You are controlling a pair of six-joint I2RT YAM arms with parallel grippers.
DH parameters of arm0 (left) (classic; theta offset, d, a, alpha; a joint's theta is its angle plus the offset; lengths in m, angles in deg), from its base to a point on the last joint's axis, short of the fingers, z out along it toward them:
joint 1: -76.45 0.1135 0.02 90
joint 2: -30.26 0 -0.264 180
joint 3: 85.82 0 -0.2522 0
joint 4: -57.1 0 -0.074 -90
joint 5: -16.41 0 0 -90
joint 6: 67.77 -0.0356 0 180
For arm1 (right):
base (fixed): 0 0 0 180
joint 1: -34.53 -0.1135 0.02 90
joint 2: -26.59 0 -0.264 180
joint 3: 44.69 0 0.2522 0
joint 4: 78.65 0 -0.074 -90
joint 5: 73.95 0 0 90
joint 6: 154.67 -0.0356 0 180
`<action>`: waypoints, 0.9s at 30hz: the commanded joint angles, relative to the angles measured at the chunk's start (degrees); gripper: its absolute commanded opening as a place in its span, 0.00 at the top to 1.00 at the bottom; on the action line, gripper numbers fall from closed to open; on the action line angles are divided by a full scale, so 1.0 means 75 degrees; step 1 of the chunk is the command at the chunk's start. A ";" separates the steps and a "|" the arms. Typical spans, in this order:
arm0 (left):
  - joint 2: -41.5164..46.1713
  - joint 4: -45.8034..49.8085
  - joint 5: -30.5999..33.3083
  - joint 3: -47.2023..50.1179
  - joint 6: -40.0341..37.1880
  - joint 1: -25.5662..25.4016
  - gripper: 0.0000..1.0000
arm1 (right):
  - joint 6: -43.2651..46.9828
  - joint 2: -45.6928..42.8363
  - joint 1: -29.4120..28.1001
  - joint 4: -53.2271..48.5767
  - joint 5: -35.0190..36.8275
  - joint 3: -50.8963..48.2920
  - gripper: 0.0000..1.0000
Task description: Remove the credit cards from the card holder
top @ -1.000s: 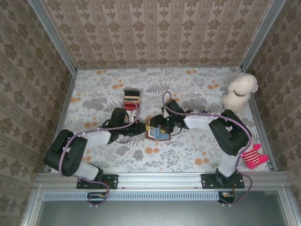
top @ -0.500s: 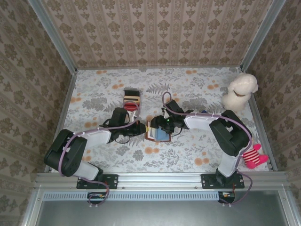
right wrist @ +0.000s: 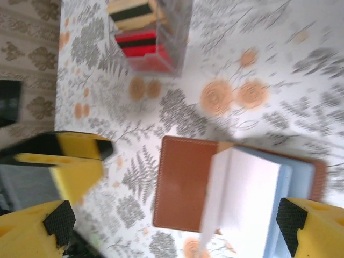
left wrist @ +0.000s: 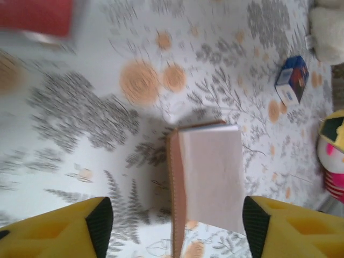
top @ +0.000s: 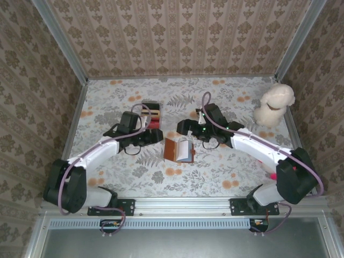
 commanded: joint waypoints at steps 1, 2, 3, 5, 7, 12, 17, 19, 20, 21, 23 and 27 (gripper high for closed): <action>0.0687 0.1688 0.1321 -0.0643 -0.0674 0.0301 0.23 | 0.1032 -0.0805 0.0164 -0.0976 0.1377 0.0275 0.00; 0.0883 0.1942 0.1698 -0.0771 -0.0792 0.0401 0.20 | 0.1251 -0.1063 0.0210 -0.1108 0.1766 0.0290 0.00; 0.1076 0.2151 0.2061 -0.0890 -0.0896 0.0516 0.16 | 0.1445 -0.1306 0.0250 -0.1200 0.2234 0.0287 0.00; 0.1436 0.2350 0.2687 -0.0992 -0.1084 0.0752 0.09 | 0.1751 -0.1750 0.0328 -0.1373 0.3182 0.0247 0.00; 0.1809 0.2444 0.3261 -0.1031 -0.1235 0.1002 0.03 | 0.2032 -0.2173 0.0419 -0.1458 0.4139 0.0158 0.00; 0.2671 0.2025 0.4799 -0.0732 -0.1613 0.1491 0.00 | 0.2892 -0.3017 0.0654 -0.1002 0.6369 -0.0531 0.00; 0.3132 0.0808 0.6193 0.0095 -0.1920 0.1802 0.00 | 0.3707 -0.3557 0.1167 0.0036 0.7299 -0.1606 0.00; 0.3154 0.0276 0.6479 0.0417 -0.2153 0.1915 0.00 | 0.3910 -0.3724 0.1463 0.0445 0.7282 -0.2038 0.00; 0.3133 -0.0079 0.6498 0.0627 -0.2425 0.1946 0.00 | 0.4127 -0.3829 0.1566 0.0820 0.7254 -0.2346 0.00; 0.3108 -0.0444 0.6613 0.0837 -0.2690 0.1959 0.00 | 0.4370 -0.3913 0.1625 0.1191 0.7263 -0.2651 0.00; 0.3009 -0.1013 0.6818 0.1141 -0.2945 0.1979 0.00 | 0.4611 -0.3972 0.1798 0.1774 0.7339 -0.3103 0.00; 0.2547 -0.2052 0.7197 0.1701 -0.3151 0.2180 0.00 | 0.4695 -0.3632 0.2393 0.3225 0.7732 -0.3895 0.00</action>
